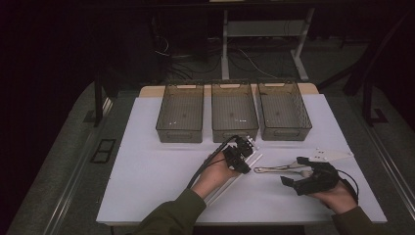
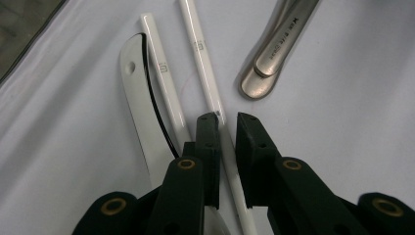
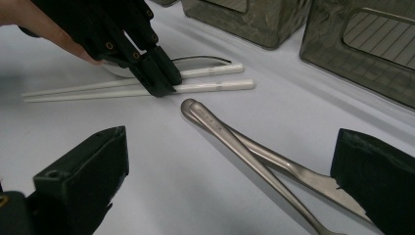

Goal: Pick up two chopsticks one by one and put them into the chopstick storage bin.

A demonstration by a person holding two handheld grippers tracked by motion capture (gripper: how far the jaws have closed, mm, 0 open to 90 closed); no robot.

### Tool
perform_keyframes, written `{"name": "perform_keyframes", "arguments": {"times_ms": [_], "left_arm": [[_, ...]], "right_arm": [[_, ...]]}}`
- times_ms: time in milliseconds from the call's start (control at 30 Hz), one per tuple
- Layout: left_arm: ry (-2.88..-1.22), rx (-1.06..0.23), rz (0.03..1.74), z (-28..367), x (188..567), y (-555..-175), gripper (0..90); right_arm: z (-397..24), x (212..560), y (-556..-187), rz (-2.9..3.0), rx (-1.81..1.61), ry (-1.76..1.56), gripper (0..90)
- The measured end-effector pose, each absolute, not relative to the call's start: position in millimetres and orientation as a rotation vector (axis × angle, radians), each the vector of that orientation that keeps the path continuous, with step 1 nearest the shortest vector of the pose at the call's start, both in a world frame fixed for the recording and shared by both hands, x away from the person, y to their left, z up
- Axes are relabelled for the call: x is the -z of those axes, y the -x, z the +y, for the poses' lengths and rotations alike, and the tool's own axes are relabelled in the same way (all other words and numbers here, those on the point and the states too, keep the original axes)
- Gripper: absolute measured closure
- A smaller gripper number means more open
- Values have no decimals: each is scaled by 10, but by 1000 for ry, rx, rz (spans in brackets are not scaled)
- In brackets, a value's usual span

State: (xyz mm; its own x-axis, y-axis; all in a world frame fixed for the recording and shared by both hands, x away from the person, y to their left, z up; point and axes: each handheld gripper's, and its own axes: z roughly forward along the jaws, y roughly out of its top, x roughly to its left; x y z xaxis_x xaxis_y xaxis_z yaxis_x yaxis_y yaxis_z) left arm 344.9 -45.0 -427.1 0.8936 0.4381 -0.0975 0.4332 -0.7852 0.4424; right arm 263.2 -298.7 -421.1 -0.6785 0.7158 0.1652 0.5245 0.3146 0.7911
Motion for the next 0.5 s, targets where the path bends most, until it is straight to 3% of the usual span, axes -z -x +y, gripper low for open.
{"name": "perform_keyframes", "arguments": {"times_ms": [500], "left_arm": [[-2487, -39, 740, -391, 4316, -3372, 825]], "right_arm": [[-2986, 4216, -2639, 2365, -1294, -1133, 7]]}}
